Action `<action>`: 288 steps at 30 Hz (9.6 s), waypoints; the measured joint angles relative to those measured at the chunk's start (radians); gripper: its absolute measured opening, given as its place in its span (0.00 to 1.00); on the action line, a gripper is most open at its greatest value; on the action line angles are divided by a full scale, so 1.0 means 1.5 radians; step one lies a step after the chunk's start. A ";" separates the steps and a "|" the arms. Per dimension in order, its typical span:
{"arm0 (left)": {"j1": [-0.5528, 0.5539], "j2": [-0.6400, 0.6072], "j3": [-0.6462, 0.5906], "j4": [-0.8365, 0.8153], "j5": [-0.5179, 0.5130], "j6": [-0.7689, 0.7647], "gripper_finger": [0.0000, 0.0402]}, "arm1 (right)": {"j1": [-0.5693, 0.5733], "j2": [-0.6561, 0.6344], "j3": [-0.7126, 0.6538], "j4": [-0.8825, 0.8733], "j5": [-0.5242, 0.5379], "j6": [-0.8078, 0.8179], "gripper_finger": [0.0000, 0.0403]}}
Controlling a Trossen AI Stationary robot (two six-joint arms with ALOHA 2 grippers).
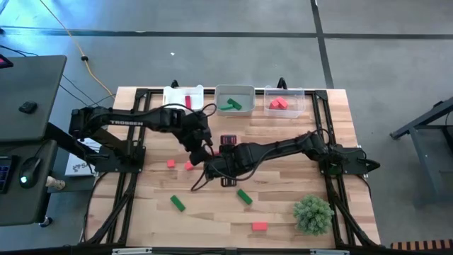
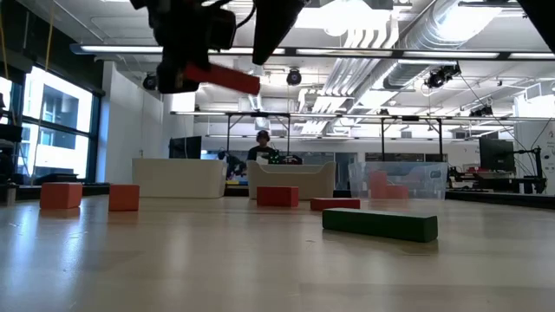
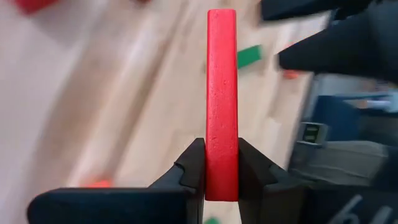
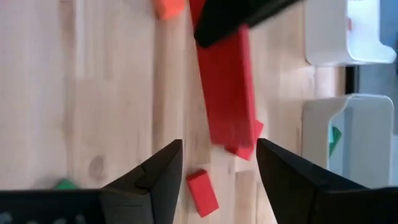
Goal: Sort & place blocks by color
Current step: Put the bottom red block into the white bin, then put the right green block into the grey bin
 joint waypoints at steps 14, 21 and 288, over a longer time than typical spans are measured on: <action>0.112 0.001 -0.001 -0.051 -0.134 0.153 0.08 | -0.076 0.000 0.000 -0.015 0.010 0.093 0.48; 0.205 0.001 -0.001 -0.043 -0.249 0.237 0.09 | -0.118 0.000 0.000 -0.015 0.002 0.155 0.48; 0.257 -0.146 0.065 -0.184 -0.223 0.309 0.49 | -0.343 -0.192 -0.401 0.355 -0.201 0.177 0.19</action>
